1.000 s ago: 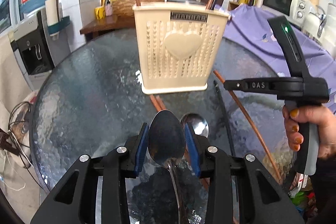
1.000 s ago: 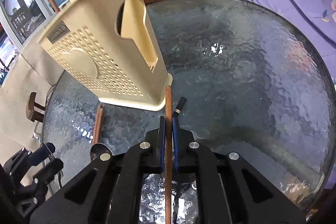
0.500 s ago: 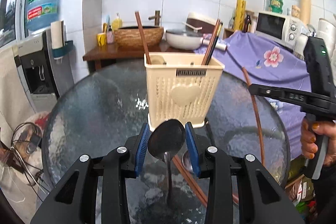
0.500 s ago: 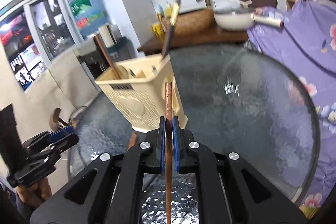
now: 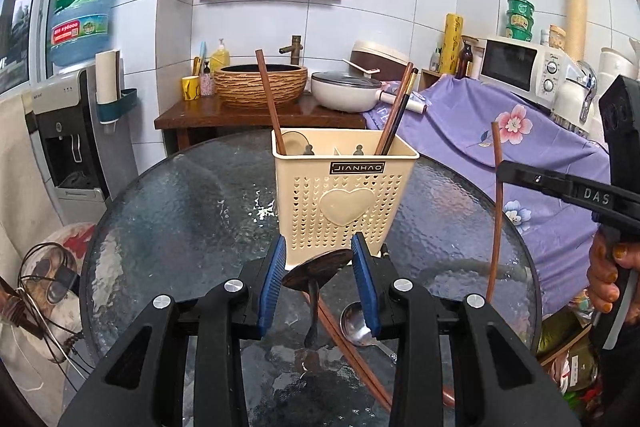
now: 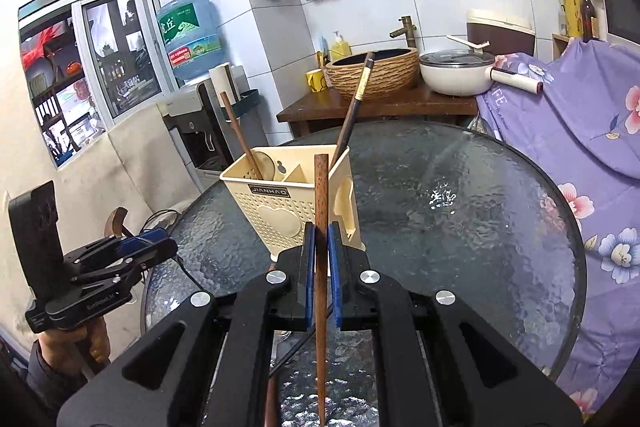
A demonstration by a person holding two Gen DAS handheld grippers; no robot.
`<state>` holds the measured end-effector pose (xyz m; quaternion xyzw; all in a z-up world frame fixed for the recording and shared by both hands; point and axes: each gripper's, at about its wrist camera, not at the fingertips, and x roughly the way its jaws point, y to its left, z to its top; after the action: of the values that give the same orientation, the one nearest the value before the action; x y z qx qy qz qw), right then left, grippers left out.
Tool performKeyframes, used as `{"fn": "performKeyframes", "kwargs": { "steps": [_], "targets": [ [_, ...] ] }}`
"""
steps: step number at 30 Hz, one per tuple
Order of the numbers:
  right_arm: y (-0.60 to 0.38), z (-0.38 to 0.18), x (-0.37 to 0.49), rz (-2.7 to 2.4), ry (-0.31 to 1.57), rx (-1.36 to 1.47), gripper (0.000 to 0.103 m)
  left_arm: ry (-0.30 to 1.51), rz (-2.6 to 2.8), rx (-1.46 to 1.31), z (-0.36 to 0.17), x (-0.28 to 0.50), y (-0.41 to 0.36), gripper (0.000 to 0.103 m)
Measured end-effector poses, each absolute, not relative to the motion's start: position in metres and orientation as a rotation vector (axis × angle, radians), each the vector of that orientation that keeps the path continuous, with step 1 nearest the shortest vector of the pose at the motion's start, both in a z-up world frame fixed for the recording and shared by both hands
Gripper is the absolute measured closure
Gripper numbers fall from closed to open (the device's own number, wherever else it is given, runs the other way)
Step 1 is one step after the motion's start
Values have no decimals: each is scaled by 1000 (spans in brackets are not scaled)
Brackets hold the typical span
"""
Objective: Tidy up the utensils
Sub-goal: 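Lift the spoon and chopstick and carry both over the cream holder, then lower the spoon and chopstick into the holder and open both tools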
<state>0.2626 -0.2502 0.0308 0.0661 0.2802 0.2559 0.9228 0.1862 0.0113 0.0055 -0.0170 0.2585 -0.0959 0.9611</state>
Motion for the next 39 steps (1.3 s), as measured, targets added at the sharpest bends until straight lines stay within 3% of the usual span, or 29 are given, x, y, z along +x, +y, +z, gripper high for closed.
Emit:
{"fn": "performKeyframes", "kwargs": {
  "steps": [15, 31, 39],
  "targets": [
    [-236, 85, 249, 582, 463, 92, 96, 501, -246, -45, 30, 191, 15, 70],
    [-221, 199, 297, 551, 290, 112, 96, 348, -260, -114, 134, 255, 22, 70],
    [-204, 173, 328, 465, 282, 83, 96, 419, -218, -125, 104, 297, 12, 70]
  ]
}}
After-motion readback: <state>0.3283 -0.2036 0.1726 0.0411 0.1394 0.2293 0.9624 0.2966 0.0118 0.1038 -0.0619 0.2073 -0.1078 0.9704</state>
